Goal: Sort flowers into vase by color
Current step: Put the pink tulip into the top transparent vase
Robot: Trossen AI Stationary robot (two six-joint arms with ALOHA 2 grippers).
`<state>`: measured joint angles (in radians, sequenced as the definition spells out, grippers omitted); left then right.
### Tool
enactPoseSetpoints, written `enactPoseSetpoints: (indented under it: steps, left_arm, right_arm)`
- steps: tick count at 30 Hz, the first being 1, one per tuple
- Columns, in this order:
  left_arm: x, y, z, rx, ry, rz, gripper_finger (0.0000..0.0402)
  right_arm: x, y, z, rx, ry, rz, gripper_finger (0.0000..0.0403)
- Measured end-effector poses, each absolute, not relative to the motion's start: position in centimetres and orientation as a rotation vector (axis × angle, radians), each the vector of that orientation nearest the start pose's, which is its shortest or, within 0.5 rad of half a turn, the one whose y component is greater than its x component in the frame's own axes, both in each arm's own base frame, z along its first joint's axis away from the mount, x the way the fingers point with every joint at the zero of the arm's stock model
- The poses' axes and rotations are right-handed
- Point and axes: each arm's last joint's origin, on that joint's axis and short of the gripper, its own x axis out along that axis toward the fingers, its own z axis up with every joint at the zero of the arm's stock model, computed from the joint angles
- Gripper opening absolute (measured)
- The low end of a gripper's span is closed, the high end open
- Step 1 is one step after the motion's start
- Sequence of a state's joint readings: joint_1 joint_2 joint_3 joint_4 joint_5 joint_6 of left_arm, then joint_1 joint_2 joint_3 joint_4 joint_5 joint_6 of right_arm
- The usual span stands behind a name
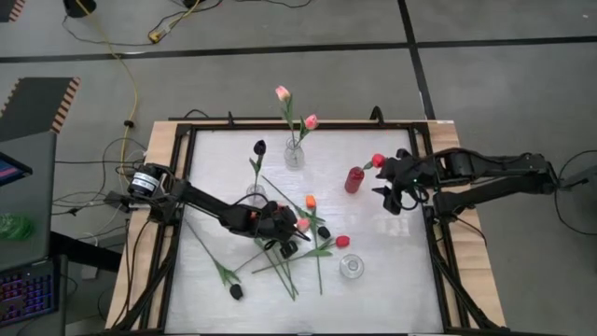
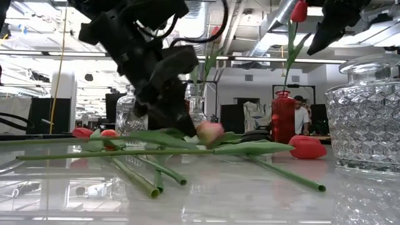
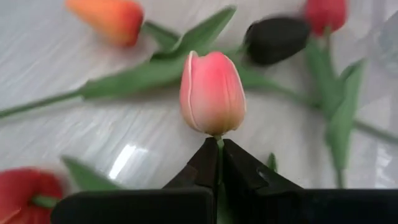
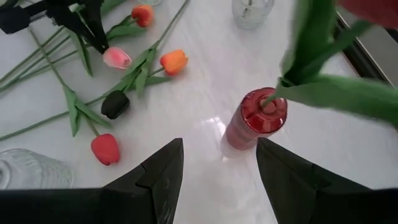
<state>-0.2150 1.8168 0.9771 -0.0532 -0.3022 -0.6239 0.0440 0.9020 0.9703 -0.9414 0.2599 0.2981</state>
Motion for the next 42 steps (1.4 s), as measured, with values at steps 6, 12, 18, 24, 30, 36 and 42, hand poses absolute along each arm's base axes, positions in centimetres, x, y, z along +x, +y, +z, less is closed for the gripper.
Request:
enactPoseSetpoints:
  steps: [6,12,18,24,30,36,42]
  left_arm:
    - [36.1,-7.0,16.3,-0.333,0.742,0.303,0.0]
    - [37.5,-7.3,18.7,-0.292,0.673,0.261,0.0]
    - [38.8,-7.5,21.2,-0.226,0.593,0.26,0.0]
    - [39.5,-7.5,23.8,-0.151,0.516,0.265,0.0]
    - [38.7,-7.1,27.1,-0.112,0.428,0.291,0.0]
    - [37.0,-6.5,30.8,-0.091,0.323,0.304,0.0]
    - [35.1,-5.9,35.2,-0.049,0.153,0.279,0.0]
  right_arm:
    - [15.9,0.4,31.4,0.14,0.819,-0.301,0.023]
    - [15.9,0.9,31.4,0.161,0.816,-0.287,0.023]
    - [15.8,1.3,31.4,0.152,0.817,-0.264,0.023]
    - [15.8,1.4,31.4,0.153,0.816,-0.262,0.023]
    - [15.9,1.4,31.5,0.154,0.81,-0.262,0.023]
    - [15.8,1.3,32.4,0.159,0.789,-0.259,0.023]
    - [15.3,1.3,34.1,0.158,0.762,-0.252,0.023]
